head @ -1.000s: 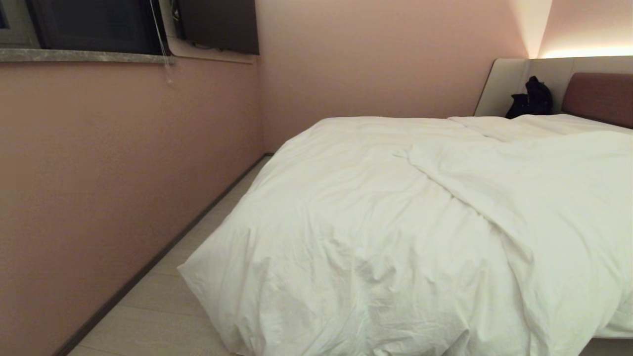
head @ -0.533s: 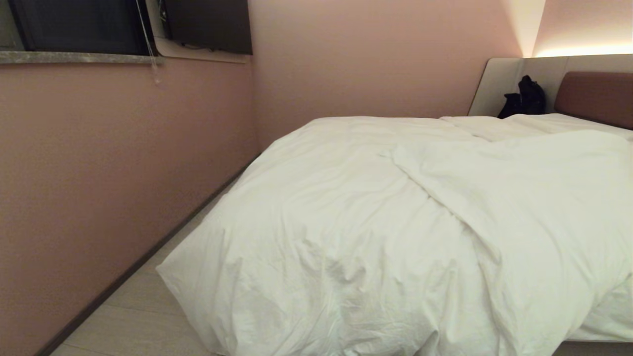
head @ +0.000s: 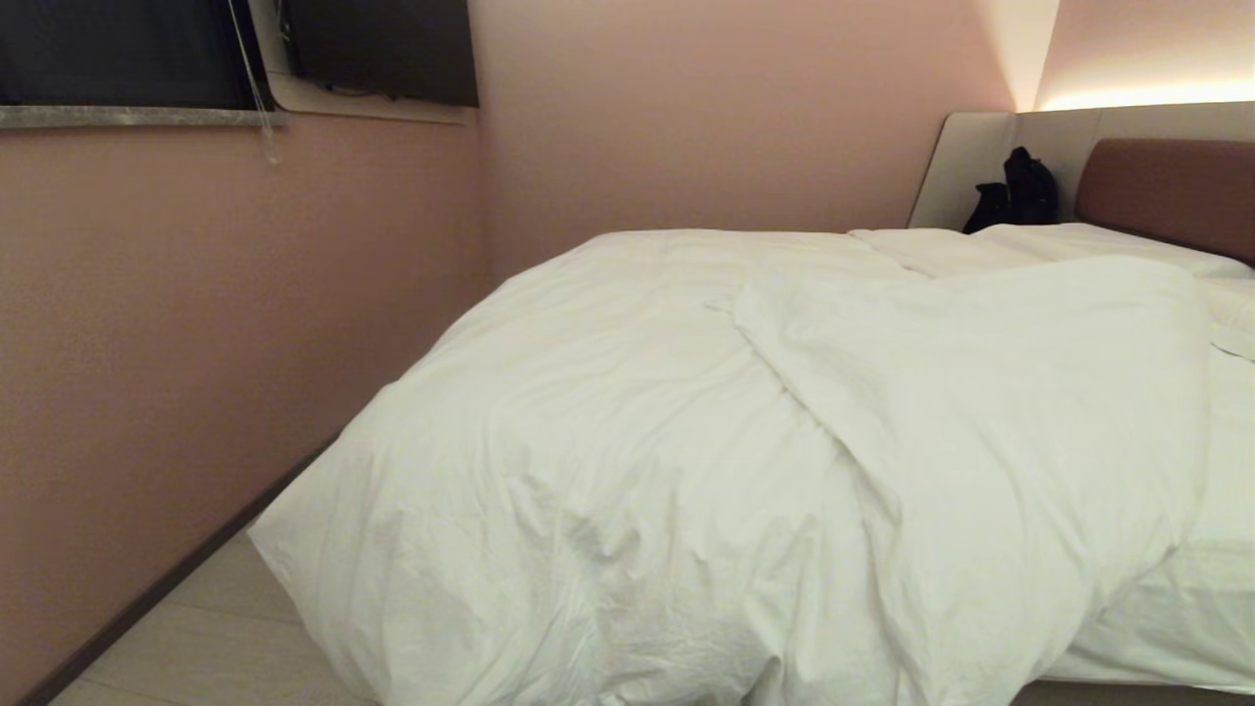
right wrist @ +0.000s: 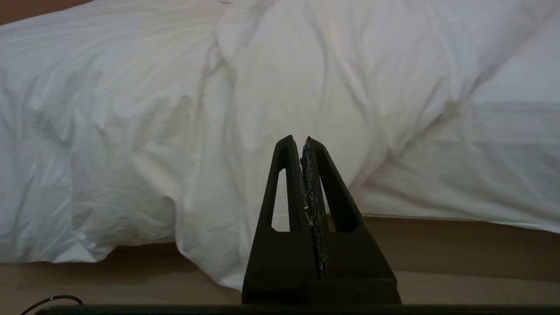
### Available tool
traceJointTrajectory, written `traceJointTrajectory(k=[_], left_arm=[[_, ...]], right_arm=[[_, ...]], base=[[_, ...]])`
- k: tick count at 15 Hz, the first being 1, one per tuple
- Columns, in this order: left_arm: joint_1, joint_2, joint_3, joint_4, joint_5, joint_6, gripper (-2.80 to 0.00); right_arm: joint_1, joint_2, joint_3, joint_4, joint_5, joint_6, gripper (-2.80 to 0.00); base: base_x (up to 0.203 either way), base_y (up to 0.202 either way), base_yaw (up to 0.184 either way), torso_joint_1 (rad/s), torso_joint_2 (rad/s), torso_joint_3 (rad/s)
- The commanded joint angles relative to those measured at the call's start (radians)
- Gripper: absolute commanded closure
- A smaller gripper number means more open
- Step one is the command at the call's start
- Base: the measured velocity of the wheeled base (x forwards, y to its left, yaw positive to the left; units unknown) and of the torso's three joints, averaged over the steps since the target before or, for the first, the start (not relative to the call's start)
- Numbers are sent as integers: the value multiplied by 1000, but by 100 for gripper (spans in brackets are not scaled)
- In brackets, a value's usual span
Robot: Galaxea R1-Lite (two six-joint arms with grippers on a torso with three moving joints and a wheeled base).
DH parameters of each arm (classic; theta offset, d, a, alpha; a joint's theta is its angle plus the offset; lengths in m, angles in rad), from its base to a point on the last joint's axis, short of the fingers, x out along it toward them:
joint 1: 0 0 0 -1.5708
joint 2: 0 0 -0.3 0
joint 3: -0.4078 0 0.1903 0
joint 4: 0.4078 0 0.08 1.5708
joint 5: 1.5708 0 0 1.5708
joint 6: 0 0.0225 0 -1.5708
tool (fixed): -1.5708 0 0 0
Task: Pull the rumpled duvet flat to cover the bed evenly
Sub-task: Hold the folded corner of the quilt
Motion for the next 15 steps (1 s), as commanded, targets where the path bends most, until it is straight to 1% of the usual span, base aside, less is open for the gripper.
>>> traceJointTrajectory(k=[1,15], left_arm=[[0,0,0,0,1,0,0],[0,0,0,0,1,-3,0]], right_arm=[[-1,0,0,0,0,0,0],[-1,0,0,0,0,0,0]], base=[[0,-195,-1,2,7,1],[0,-194,0,3,2,3]])
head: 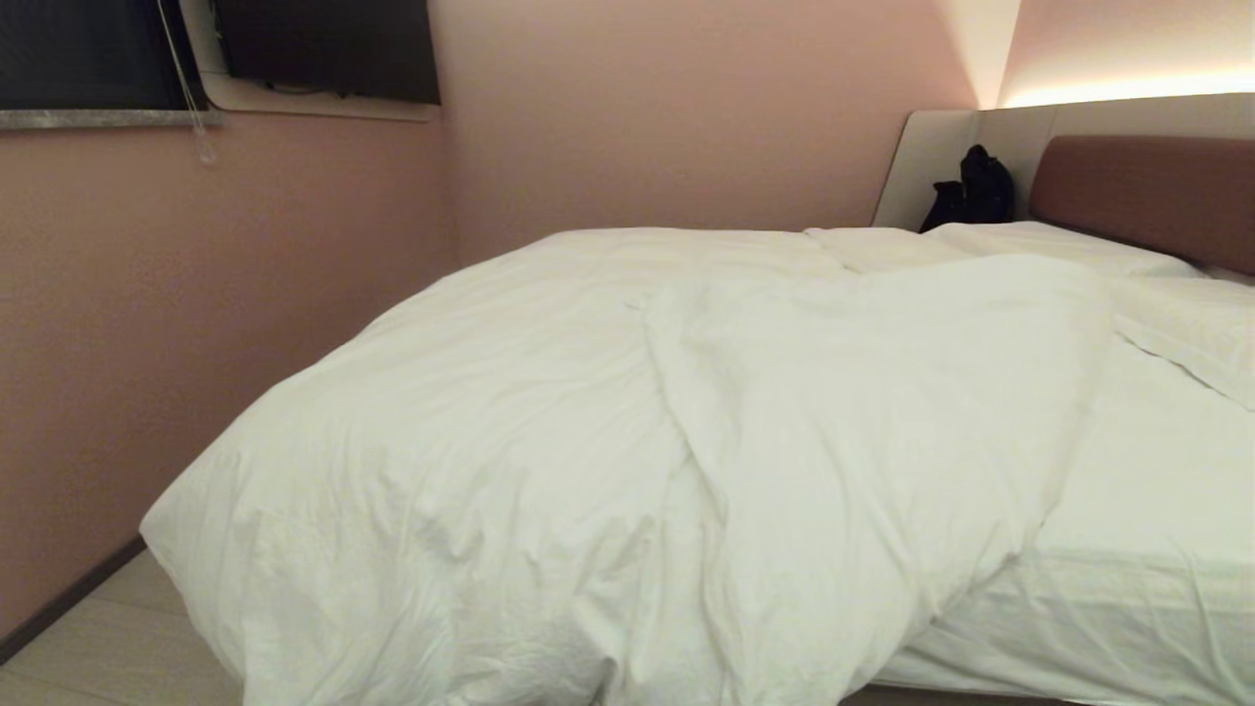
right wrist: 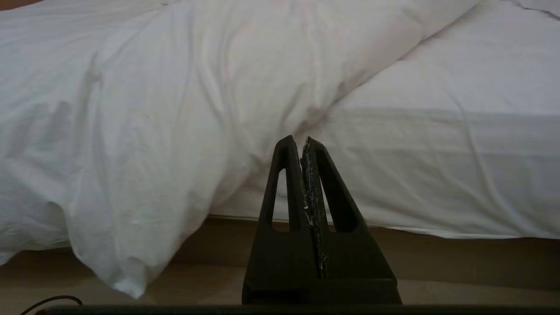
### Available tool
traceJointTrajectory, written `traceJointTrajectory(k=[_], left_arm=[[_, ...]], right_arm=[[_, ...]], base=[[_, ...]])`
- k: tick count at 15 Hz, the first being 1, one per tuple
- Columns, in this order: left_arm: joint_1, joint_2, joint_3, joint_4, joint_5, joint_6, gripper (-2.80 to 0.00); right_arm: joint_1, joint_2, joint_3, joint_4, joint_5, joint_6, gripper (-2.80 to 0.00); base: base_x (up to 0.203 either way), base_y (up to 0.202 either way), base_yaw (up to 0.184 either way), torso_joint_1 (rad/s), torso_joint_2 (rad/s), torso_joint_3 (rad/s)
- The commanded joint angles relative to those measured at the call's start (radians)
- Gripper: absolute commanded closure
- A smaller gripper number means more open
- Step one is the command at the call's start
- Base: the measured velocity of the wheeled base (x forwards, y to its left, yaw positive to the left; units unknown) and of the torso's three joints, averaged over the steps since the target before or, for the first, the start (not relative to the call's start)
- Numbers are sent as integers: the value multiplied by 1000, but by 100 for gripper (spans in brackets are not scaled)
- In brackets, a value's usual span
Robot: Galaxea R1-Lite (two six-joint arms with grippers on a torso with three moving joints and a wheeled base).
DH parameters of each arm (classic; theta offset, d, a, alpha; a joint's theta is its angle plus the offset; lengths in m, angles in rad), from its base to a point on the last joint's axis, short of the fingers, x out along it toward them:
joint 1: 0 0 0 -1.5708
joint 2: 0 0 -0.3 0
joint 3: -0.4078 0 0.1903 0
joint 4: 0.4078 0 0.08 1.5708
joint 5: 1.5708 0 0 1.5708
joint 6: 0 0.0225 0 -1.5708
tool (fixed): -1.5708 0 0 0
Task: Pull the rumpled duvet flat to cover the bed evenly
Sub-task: Hold the folded corner of the quilt
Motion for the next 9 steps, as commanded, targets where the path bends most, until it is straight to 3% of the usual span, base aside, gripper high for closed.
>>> traceJointTrajectory(k=[1,7,9], left_arm=[[0,0,0,0,0,0,0],[0,0,0,0,0,2,0],[0,0,0,0,0,-1,0]], right_arm=[[0,0,0,0,0,1,0],[0,0,0,0,0,1,0],[1,0,0,0,0,1,0]], base=[[0,-194,0,-1,1,2],[0,-192,-1,2,3,4],[0,-118,-3,3,4,2]])
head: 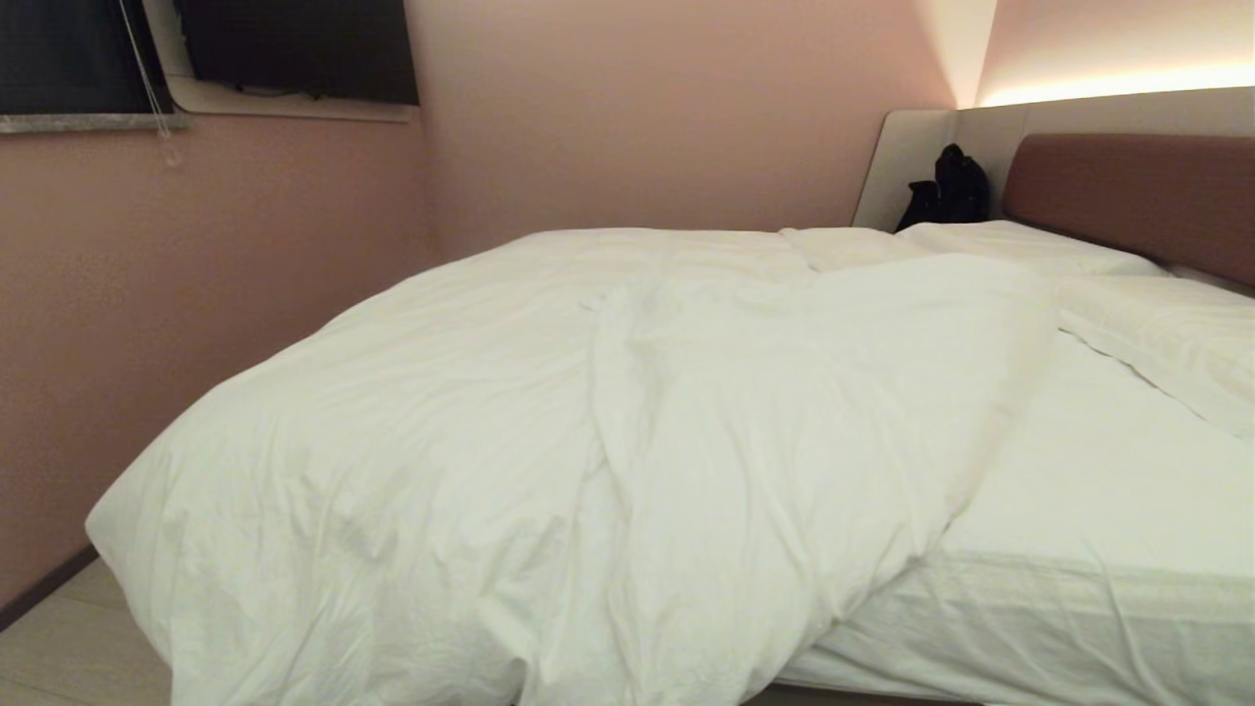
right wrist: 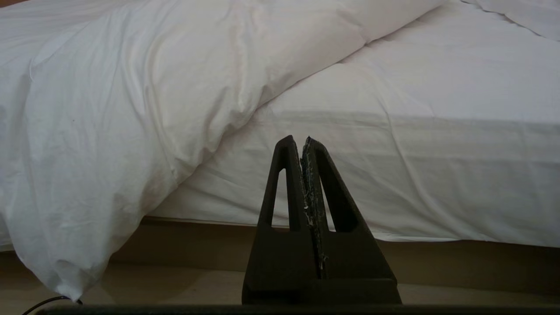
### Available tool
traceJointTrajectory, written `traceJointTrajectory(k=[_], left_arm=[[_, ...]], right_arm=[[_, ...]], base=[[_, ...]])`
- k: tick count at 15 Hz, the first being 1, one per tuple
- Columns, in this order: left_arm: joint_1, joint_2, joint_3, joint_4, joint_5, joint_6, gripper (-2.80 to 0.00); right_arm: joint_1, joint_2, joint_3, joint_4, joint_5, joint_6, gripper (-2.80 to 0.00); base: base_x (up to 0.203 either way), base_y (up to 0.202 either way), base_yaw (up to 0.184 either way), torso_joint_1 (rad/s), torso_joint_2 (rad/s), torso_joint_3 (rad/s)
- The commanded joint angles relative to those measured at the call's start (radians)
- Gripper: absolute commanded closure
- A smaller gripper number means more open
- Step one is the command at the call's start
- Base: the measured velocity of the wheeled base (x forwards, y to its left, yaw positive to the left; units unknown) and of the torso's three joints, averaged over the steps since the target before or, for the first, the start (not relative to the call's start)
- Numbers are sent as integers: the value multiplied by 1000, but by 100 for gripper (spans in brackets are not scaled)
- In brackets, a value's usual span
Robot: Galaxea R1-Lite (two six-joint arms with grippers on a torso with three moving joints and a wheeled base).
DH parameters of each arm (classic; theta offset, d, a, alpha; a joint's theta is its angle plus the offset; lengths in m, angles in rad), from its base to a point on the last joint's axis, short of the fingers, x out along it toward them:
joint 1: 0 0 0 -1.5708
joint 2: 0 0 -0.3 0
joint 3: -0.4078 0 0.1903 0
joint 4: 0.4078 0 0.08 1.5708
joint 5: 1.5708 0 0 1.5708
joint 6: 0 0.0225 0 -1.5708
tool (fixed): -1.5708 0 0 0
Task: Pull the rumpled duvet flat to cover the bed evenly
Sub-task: Hold the folded corner of the quilt
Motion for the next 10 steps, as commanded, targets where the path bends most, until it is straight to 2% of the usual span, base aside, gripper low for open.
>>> traceJointTrajectory(k=[1,5,8,10], left_arm=[[0,0,0,0,0,0,0],[0,0,0,0,0,0,0],[0,0,0,0,-1,-2,0],[0,0,0,0,-1,-2,0]], right_arm=[[1,0,0,0,-1,0,0],[-1,0,0,0,-1,0,0],[1,0,0,0,-1,0,0],[-1,0,0,0,-1,0,0]], base=[[0,0,0,0,0,0],[-17,-9,0,0,1,-1],[-158,-138,-5,0,0,1],[-9,-27,-6,-5,1,1]])
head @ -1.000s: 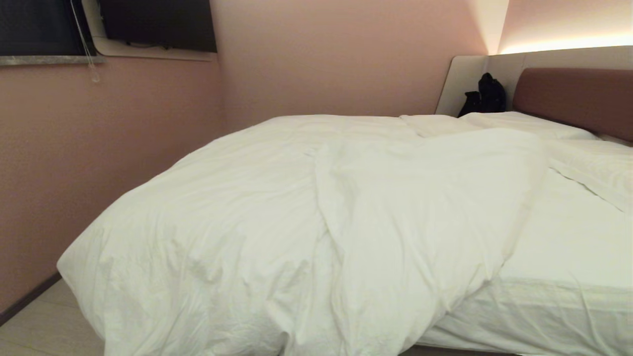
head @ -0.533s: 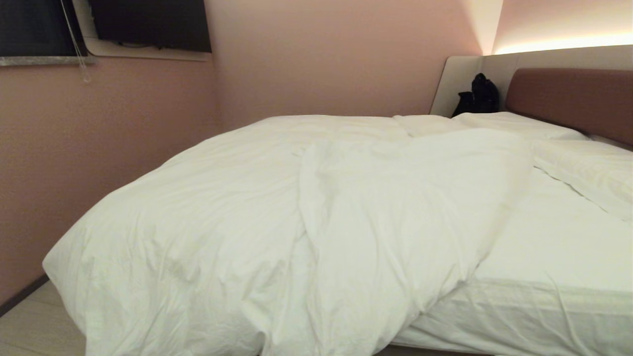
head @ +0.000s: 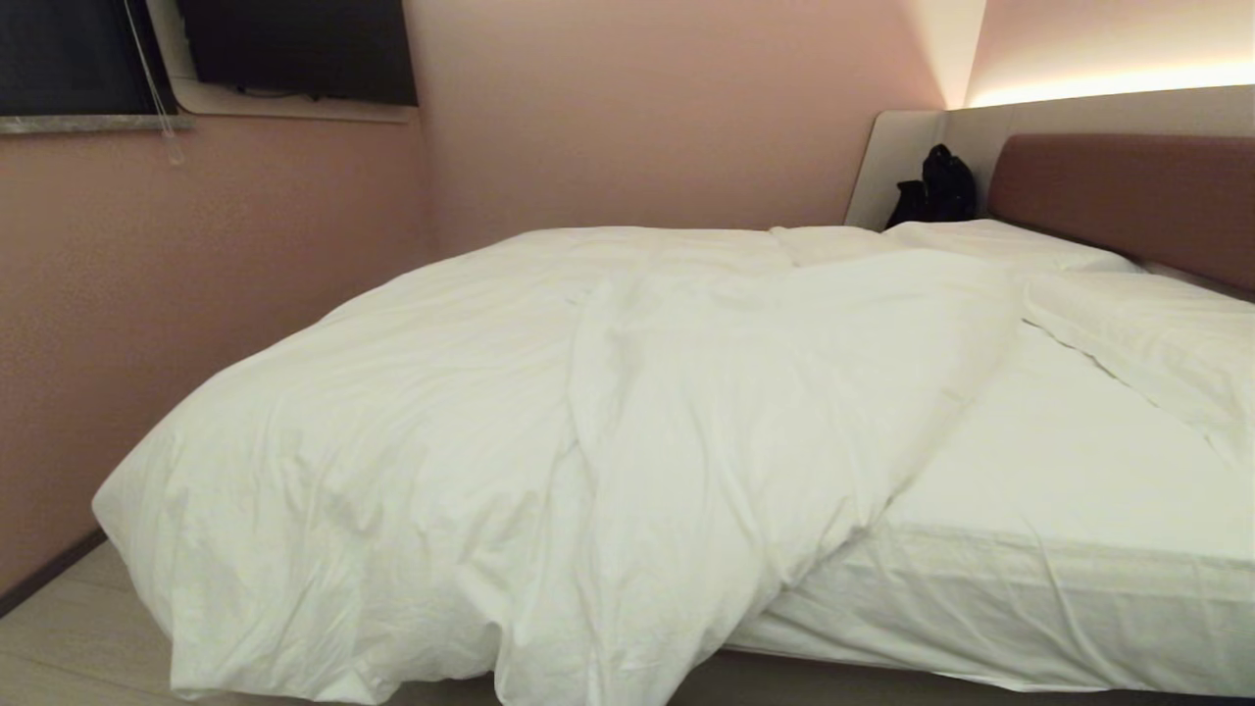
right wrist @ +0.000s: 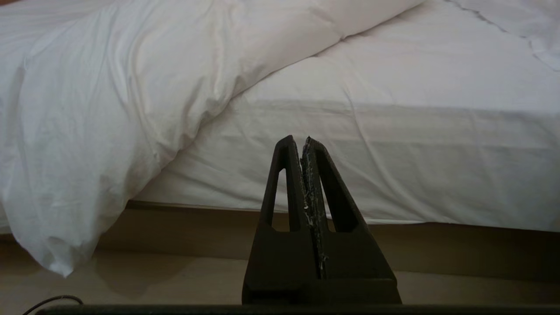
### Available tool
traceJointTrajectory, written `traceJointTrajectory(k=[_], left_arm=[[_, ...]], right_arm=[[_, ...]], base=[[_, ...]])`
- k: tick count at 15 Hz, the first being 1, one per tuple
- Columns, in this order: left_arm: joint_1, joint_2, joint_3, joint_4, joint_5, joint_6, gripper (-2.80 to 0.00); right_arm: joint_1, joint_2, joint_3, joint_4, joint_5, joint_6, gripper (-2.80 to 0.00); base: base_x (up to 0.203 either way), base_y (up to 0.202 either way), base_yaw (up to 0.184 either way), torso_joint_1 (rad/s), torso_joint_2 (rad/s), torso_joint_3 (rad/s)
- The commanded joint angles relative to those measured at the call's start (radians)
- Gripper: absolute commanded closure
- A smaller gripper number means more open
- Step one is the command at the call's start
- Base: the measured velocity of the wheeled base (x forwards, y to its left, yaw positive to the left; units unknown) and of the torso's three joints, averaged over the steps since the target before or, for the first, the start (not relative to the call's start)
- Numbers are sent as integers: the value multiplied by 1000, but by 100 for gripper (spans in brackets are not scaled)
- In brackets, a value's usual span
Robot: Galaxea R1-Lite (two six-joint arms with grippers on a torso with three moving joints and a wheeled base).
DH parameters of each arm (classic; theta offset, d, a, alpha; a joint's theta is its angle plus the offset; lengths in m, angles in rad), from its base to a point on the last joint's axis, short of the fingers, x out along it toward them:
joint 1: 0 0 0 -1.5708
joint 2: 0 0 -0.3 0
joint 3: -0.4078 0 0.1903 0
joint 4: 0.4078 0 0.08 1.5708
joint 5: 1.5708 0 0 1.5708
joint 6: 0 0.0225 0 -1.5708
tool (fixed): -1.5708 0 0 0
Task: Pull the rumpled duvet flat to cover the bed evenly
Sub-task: Hold the folded corner of the quilt
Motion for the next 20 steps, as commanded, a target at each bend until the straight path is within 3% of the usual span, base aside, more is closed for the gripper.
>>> traceJointTrajectory(k=[1,8,17,20], left_arm=[[-1,0,0,0,0,2,0],[-1,0,0,0,0,2,0],[-1,0,0,0,0,0,0],[-1,0,0,0,0,0,0]], right_arm=[[0,0,0,1,0,0,0],[0,0,0,1,0,0,0],[1,0,0,1,0,0,0],[0,0,0,1,0,0,0]], base=[[0,0,0,0,0,0],[0,-14,-1,0,0,0],[0,-187,0,1,2,3],[0,-57,0,0,-3,3]])
